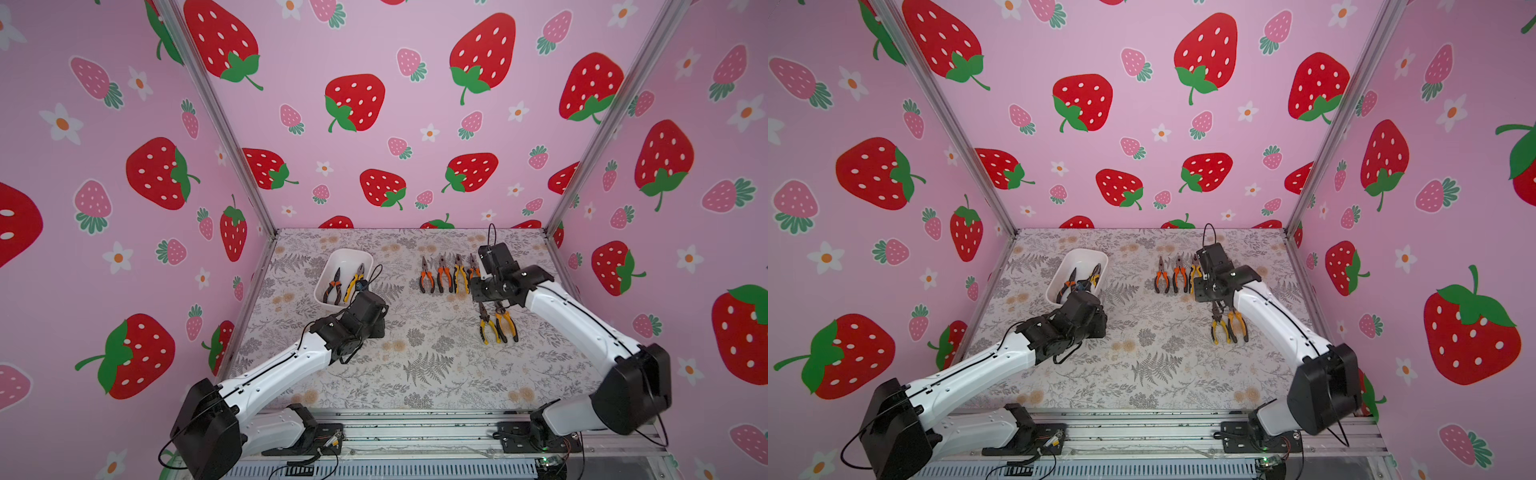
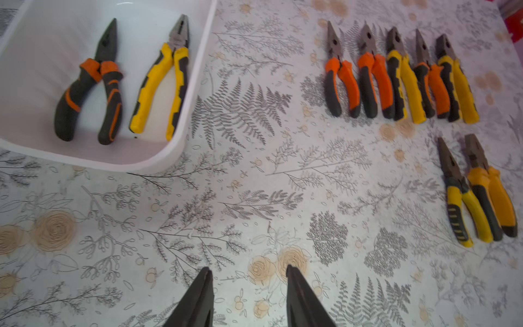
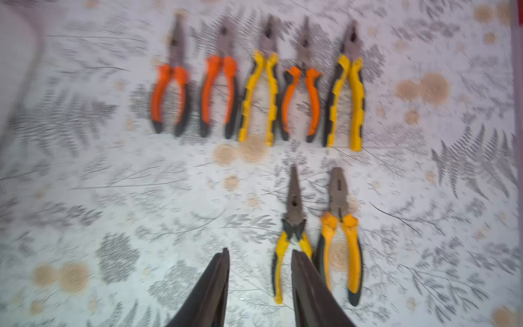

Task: Take the pliers out of the storage box
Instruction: Place the pliers at the center of the board, then adjust the storage box at the center of the board.

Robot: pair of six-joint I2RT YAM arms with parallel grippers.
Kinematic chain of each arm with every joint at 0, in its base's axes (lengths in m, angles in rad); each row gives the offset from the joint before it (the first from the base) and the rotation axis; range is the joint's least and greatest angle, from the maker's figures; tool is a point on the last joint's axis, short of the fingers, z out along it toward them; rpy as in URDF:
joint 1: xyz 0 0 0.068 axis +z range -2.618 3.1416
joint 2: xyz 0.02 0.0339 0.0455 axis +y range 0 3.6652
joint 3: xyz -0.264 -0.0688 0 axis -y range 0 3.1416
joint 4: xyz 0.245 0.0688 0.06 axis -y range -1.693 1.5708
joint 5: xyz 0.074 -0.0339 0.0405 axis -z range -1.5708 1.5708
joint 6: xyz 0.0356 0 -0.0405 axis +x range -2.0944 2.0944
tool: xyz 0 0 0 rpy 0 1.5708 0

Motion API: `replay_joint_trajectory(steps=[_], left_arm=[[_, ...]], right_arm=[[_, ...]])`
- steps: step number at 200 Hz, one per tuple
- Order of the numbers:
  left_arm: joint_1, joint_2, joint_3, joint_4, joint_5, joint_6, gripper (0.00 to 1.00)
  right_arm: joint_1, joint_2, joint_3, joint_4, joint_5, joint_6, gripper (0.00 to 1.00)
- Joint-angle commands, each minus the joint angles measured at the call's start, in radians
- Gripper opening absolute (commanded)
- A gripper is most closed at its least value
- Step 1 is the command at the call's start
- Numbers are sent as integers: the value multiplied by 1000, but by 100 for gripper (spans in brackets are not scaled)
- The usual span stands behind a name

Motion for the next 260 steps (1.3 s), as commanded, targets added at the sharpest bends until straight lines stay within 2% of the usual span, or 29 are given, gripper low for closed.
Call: replay_joint_trajectory(steps=[1,42,63,85,132,169,193,223,260], left_arm=[[80,49,74,-71,83,72,44],[235,195,157,-71,138,144,45],[329,289,210,-64,201,179,45],[401,408,312,-100,217,240,45],[467,661,570,-218,228,370,44],[476,822,713,-289,195,396,41],[468,805,669,-265,222,354,36],[436,698,527,-186,247,285,36],[370,654,480,-165,248,260,36]], right_arm=[[71,-66,-178,233,-32,66,41],[146,-147,-360,447,4,46,41],[164,-157,-369,456,17,37,43],[178,-133,-361,454,25,31,44],[199,-103,-345,446,50,24,45],[199,-107,-352,450,52,24,46],[200,-98,-348,452,55,26,46],[199,-83,-340,450,58,28,46],[199,-76,-332,442,55,28,46]])
